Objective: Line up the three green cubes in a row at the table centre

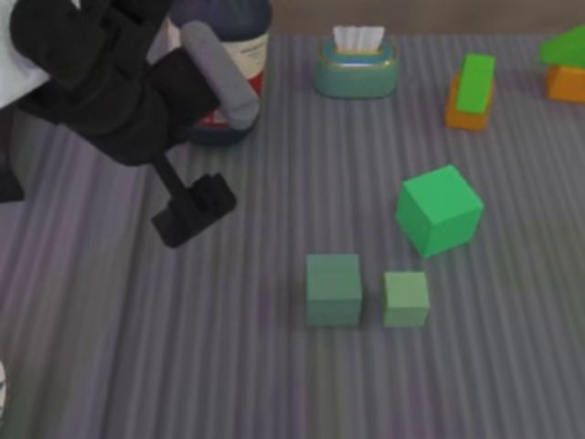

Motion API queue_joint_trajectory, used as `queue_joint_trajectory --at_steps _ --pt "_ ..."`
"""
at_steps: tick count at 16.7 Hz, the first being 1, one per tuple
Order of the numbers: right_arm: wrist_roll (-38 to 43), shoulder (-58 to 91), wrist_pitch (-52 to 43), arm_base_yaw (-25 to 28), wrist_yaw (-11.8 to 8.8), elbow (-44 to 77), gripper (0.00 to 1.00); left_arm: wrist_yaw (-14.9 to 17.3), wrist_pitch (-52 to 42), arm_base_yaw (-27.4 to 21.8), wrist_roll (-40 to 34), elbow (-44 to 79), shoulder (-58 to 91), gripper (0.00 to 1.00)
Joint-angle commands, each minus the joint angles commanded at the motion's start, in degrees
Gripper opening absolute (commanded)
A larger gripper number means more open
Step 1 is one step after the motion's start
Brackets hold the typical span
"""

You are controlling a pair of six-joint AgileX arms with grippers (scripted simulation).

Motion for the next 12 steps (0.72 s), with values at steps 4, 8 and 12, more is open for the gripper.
queue_joint_trajectory --at_steps 4,8,12 --pt "-0.3 27.7 -15.0 4.0 0.1 22.3 1.0 -0.4 13.2 9.5 -8.8 -22.8 -26.1 1.0" --pt "-0.6 54.2 -29.6 7.9 0.1 43.2 1.0 -0.6 26.7 17.9 -17.4 -45.0 -51.0 1.0" --pt "-0.8 74.0 -41.3 11.2 0.1 60.8 1.0 -0.3 38.7 24.0 -24.7 -62.0 -70.3 1.0"
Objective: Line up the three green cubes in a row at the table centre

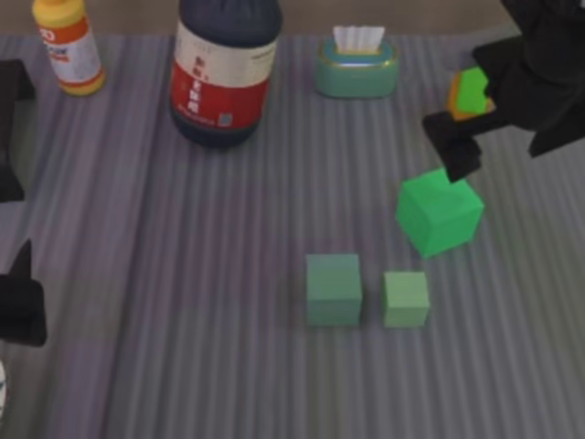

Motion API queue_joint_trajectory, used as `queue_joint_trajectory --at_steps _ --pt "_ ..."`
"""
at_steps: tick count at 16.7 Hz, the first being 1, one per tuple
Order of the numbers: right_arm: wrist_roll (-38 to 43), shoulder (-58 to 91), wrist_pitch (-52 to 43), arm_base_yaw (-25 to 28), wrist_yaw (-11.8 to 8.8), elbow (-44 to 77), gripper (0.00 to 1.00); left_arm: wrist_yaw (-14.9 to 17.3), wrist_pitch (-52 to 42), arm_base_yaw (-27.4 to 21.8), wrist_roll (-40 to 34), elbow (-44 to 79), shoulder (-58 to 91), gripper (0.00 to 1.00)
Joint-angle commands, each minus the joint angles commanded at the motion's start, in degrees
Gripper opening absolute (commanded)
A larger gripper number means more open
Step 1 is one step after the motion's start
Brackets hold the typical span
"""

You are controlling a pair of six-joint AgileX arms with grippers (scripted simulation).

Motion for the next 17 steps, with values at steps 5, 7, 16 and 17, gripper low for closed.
queue_joint_trajectory --at_steps 5,7,16,17 --pt "-0.1 15.0 -8.7 2.6 0.2 15.9 1.0 0.6 11.2 4.6 -6.7 -12.8 -15.7 1.0" --pt "-0.2 17.8 -10.1 3.1 0.3 18.8 1.0 0.7 13.3 5.3 -7.9 -14.8 -18.6 1.0" --pt "-0.3 18.7 -8.0 3.1 0.3 17.0 1.0 0.8 13.7 5.4 -8.2 -15.2 -19.2 1.0" --pt "-0.3 19.1 -6.0 3.1 0.3 15.5 1.0 0.8 13.7 5.4 -8.2 -15.2 -19.2 1.0"
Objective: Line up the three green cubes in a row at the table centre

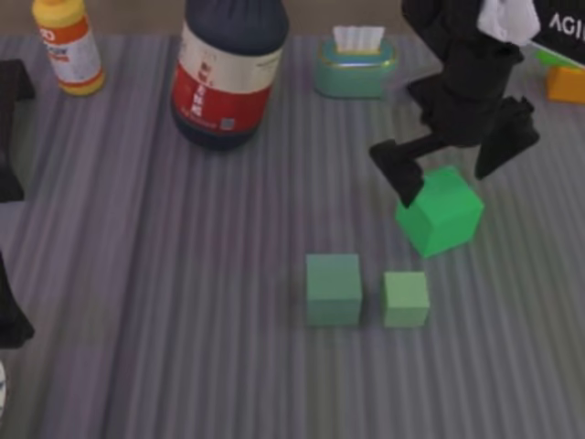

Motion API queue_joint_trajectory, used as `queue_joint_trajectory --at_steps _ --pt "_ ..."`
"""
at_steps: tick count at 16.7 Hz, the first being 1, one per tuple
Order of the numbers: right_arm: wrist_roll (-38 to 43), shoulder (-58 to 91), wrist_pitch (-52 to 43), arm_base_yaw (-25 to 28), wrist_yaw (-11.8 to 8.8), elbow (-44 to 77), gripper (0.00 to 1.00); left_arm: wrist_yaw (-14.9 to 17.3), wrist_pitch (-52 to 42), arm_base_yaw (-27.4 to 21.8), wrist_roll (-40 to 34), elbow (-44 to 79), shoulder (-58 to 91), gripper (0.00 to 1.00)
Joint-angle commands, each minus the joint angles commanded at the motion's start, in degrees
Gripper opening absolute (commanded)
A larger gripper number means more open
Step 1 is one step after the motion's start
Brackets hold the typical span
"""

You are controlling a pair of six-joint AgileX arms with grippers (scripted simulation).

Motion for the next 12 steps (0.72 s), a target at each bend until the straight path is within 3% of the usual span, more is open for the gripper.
queue_joint_trajectory --at_steps 5,10,12 --pt "0.2 2.6 12.0 0.1 0.0 -8.7 1.0 0.0 0.0 0.0 0.0 0.0 0.0 1.0" --pt "0.3 3.1 13.6 0.2 0.0 -10.2 1.0 0.0 0.0 0.0 0.0 0.0 0.0 1.0" --pt "0.3 3.1 13.6 0.2 0.0 -10.2 0.85 0.0 0.0 0.0 0.0 0.0 0.0 1.0"
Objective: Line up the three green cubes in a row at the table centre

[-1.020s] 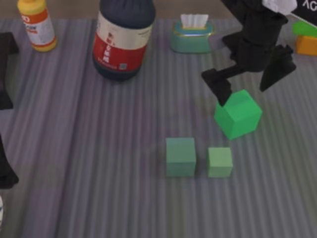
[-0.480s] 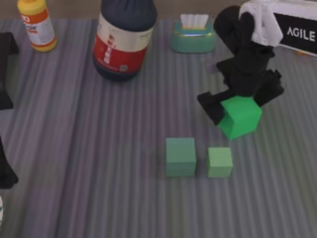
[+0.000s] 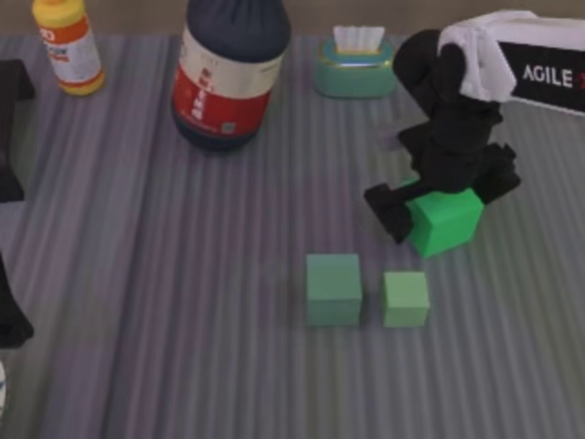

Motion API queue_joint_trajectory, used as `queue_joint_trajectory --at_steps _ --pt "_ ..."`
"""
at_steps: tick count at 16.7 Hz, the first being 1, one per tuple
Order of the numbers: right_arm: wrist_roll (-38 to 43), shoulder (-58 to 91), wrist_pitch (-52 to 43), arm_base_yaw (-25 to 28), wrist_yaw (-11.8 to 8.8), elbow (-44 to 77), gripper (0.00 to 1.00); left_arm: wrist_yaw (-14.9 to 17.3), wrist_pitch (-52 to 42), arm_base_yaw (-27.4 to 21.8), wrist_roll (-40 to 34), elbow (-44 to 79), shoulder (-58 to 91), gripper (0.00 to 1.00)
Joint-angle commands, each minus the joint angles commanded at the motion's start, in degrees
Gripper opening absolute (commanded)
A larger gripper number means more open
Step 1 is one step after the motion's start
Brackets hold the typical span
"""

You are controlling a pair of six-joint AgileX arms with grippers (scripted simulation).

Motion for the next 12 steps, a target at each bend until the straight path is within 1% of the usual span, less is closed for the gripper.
queue_joint_trajectory --at_steps 11,12 --pt "0.0 0.0 0.0 0.0 0.0 0.0 0.02 0.0 0.0 0.0 0.0 0.0 0.0 1.0" --pt "0.0 0.0 0.0 0.0 0.0 0.0 0.0 0.0 0.0 0.0 0.0 0.0 0.0 1.0"
